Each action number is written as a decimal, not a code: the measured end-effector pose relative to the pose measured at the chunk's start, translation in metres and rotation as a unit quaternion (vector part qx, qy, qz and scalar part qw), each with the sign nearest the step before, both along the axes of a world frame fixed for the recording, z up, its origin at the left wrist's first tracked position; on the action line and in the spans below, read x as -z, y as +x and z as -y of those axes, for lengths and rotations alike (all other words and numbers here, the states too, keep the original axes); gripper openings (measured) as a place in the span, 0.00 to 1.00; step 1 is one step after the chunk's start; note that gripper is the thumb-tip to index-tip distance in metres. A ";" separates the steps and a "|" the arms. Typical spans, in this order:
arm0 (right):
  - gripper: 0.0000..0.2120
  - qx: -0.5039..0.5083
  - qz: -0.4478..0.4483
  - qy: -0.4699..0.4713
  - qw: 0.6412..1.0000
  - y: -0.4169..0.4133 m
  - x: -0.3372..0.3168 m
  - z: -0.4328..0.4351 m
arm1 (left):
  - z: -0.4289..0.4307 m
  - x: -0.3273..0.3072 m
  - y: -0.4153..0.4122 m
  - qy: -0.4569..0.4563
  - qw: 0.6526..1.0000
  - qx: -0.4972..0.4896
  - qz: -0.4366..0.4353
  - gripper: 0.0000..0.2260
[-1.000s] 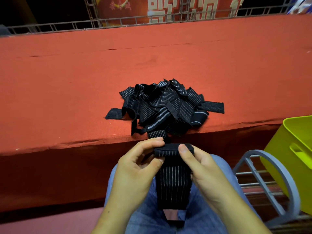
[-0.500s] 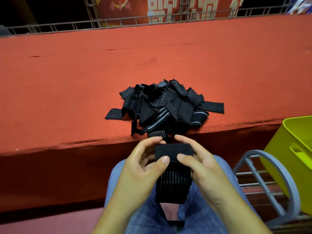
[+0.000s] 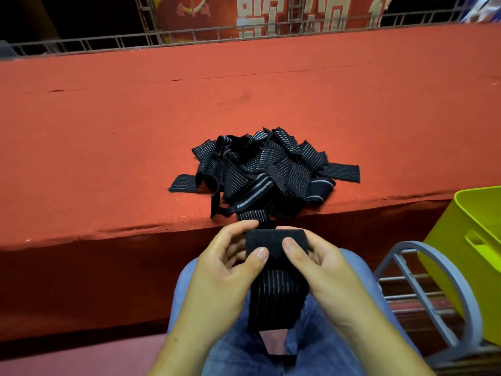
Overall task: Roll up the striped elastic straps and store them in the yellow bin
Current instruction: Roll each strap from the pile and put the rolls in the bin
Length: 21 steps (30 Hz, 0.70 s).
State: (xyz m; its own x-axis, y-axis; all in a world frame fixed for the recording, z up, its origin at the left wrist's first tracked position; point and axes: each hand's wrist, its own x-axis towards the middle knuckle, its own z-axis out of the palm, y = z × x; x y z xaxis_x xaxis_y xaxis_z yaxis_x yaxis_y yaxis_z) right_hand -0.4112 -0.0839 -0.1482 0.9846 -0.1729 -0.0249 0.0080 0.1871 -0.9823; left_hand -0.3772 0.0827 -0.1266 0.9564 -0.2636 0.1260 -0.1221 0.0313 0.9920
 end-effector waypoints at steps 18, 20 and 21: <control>0.18 -0.004 -0.001 -0.001 1.000 0.000 0.002 0.001 | -0.001 0.004 0.002 0.002 1.000 0.013 0.015 0.13; 0.19 -0.014 -0.014 0.002 1.000 -0.001 0.001 0.001 | -0.001 0.003 0.002 0.006 1.000 0.011 0.022 0.14; 0.20 -0.019 -0.020 0.000 1.000 -0.002 0.000 0.001 | -0.002 0.002 0.002 0.005 1.000 0.012 0.022 0.14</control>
